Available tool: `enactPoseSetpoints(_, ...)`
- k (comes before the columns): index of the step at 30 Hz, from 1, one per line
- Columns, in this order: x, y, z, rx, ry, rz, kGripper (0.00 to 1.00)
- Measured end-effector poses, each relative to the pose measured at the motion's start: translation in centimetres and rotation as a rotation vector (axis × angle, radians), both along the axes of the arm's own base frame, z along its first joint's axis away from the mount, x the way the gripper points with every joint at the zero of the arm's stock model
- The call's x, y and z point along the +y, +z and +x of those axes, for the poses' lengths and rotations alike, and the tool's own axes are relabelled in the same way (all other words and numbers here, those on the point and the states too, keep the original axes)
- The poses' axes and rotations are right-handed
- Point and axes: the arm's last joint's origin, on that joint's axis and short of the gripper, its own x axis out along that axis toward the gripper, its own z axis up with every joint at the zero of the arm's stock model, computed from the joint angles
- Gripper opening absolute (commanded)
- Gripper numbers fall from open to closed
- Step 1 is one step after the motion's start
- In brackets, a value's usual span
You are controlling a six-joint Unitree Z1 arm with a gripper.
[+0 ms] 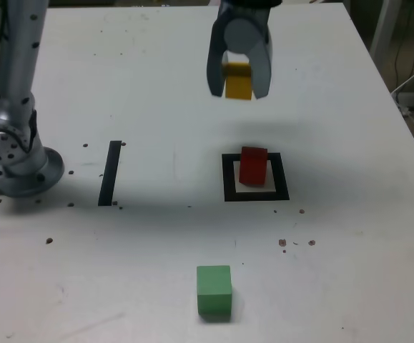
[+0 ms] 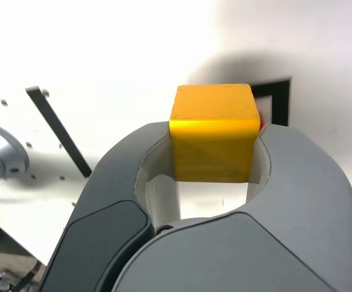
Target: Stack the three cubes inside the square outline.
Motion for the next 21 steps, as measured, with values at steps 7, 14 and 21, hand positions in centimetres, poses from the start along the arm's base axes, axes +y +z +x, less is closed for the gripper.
enactPoseSetpoints(7,-3.4,-0.8,-0.3,-0.017,-0.014,-0.010,0.29)
enactPoseSetpoints(14,-6.6,-2.0,-0.5,-0.028,-0.031,-0.018,0.29)
enactPoseSetpoints(21,-7.6,-2.8,-0.3,-0.048,-0.039,-0.028,0.29)
